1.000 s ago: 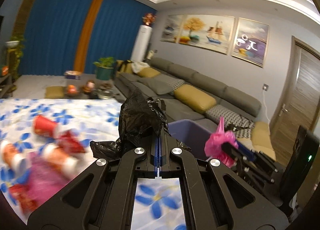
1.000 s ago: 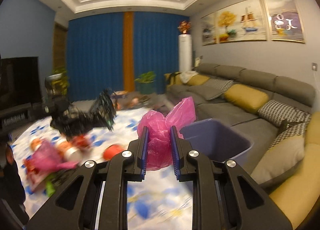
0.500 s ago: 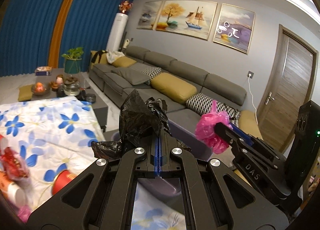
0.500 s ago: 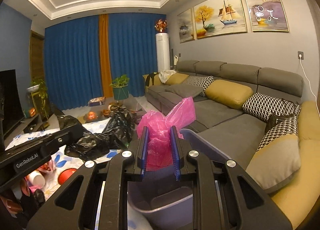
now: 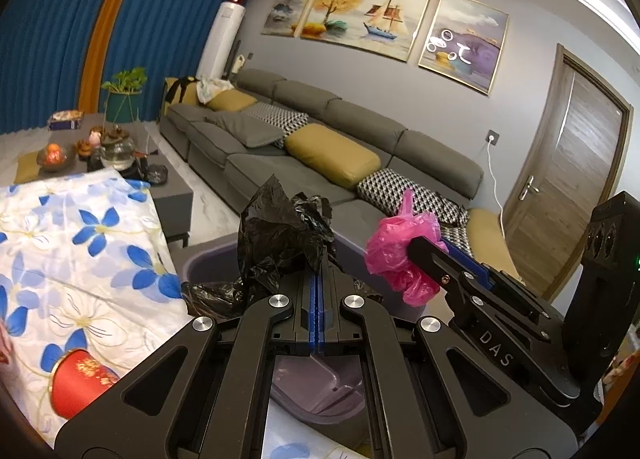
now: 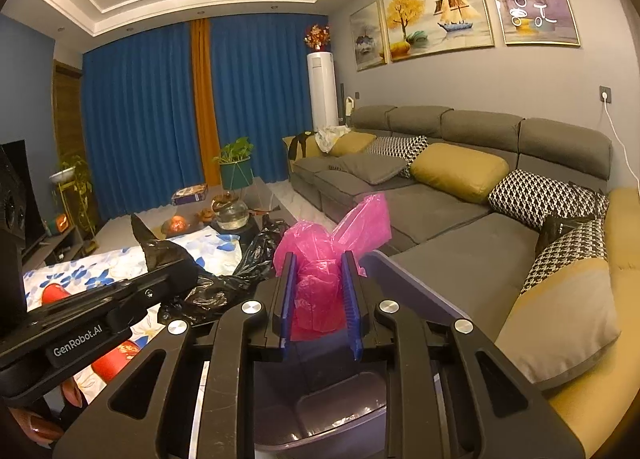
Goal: Collect trash
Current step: 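Open both tools to drop the bags into the purple bin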
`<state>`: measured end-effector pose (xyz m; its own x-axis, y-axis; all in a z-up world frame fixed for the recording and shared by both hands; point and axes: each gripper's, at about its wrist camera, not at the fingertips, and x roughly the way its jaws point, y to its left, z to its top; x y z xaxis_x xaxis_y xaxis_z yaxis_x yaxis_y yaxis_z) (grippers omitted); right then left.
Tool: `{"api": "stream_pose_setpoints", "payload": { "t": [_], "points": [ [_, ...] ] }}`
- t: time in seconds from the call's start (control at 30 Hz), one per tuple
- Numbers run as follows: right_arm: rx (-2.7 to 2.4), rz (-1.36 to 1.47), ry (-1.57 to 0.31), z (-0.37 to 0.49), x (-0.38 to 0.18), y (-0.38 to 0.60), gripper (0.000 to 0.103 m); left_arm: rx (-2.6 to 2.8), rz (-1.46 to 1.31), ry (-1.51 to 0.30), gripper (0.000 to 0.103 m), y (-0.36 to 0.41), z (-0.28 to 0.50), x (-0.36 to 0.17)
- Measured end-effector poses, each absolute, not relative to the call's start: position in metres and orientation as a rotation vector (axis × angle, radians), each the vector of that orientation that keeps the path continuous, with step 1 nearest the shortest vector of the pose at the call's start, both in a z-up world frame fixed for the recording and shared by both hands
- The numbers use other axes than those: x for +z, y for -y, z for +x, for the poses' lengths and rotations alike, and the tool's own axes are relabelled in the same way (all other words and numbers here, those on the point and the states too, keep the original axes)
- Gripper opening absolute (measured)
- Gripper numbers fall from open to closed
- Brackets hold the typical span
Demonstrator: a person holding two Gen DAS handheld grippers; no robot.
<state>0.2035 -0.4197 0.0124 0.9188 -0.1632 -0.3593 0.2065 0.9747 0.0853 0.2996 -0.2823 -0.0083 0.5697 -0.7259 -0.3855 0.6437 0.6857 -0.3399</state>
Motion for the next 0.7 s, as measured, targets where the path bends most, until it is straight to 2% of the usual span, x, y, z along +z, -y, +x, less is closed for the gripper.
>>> {"api": "stream_pose_setpoints", "payload": {
  "t": [0.23,0.3,0.33,0.37,0.5,0.63,0.7],
  "points": [
    [-0.195,0.147,-0.367,0.21,0.012,0.425,0.027,-0.849,-0.174,-0.58,0.002,0.294,0.31,-0.018],
    [-0.193,0.17,-0.368,0.211,0.012,0.429,0.034,-0.829,-0.185,-0.605,0.022,0.292,0.316,-0.022],
    [-0.19,0.18,-0.367,0.212,0.013,0.431,0.043,-0.819,-0.193,-0.608,0.044,0.29,0.318,-0.023],
    [-0.192,0.183,-0.366,0.212,0.014,0.433,0.046,-0.804,-0.212,-0.61,0.06,0.286,0.32,-0.025],
    [-0.228,0.188,-0.35,0.204,0.018,0.435,0.048,-0.722,-0.257,-0.614,0.072,0.265,0.322,-0.024],
    [-0.25,0.17,-0.301,0.185,0.027,0.424,0.067,-0.634,-0.253,-0.547,0.085,0.243,0.304,-0.007],
    [-0.255,0.148,-0.267,0.171,0.032,0.412,0.078,-0.572,-0.24,-0.51,0.088,0.23,0.288,0.003]
  ]
}}
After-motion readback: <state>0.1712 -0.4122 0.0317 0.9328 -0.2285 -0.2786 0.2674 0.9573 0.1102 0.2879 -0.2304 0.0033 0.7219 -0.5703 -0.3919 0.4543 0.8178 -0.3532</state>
